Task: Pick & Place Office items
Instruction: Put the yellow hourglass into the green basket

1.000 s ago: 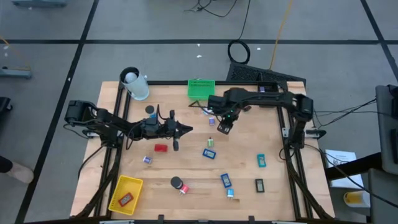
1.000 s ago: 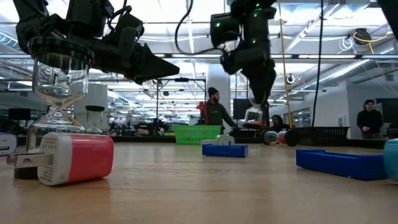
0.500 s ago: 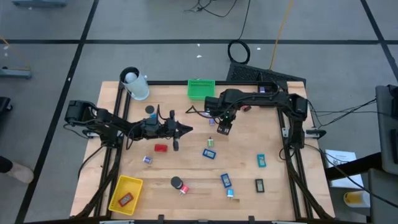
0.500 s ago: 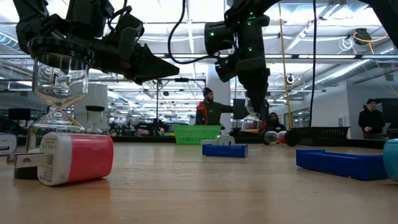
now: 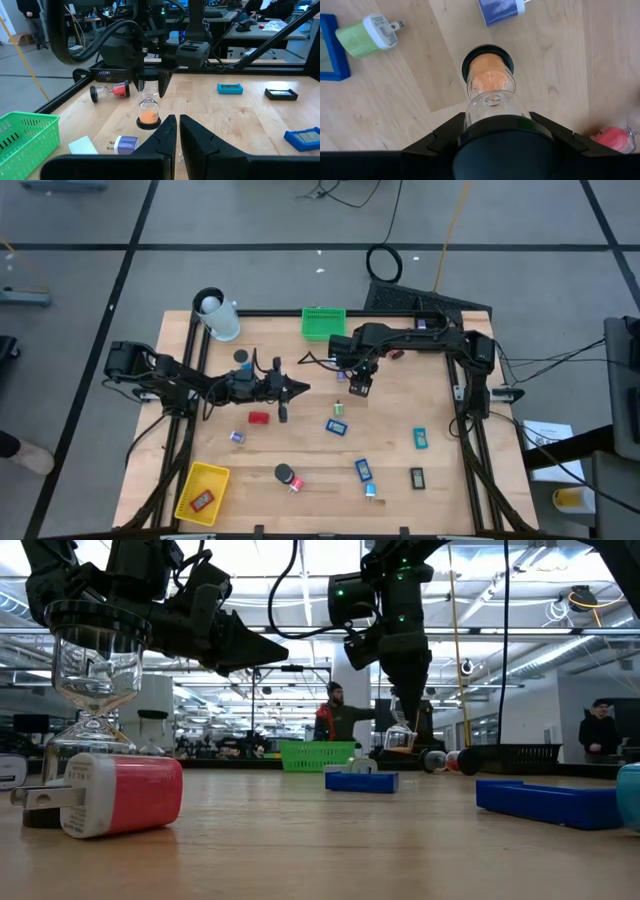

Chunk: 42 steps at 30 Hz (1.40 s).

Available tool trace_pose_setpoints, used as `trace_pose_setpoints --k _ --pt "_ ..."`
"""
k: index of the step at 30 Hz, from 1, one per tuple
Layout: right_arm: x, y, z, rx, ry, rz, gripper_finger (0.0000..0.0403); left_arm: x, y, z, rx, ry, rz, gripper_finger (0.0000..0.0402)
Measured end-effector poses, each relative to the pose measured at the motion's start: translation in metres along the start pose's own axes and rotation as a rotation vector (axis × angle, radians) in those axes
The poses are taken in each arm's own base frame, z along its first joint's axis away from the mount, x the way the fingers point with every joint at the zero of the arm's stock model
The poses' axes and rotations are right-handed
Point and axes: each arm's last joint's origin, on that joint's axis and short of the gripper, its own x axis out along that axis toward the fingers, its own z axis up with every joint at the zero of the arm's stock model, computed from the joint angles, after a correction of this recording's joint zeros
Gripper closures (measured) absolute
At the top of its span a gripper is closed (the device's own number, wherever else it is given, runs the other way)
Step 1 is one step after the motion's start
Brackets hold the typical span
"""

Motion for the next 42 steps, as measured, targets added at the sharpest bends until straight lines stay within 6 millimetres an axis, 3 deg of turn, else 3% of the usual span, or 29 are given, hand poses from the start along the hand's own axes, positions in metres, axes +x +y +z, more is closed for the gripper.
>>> trace_pose_setpoints --k 19,32,42 --pt "0.001 -0.002 0.002 -0.013 -0.016 -0.001 0.0204 0.0 0.0 0.0 0.0 0.0 0.0 0.0371" --pt "0.02 -0.002 -0.004 -0.02 0.014 0.003 0.0201 0.0 0.0 0.0 0.0 0.0 0.0 0.0371" --pt "0.022 -0.002 -0.002 -0.02 -0.005 0.005 0.0196 0.0 0.0 0.0 0.0 0.001 0.0 0.0371"
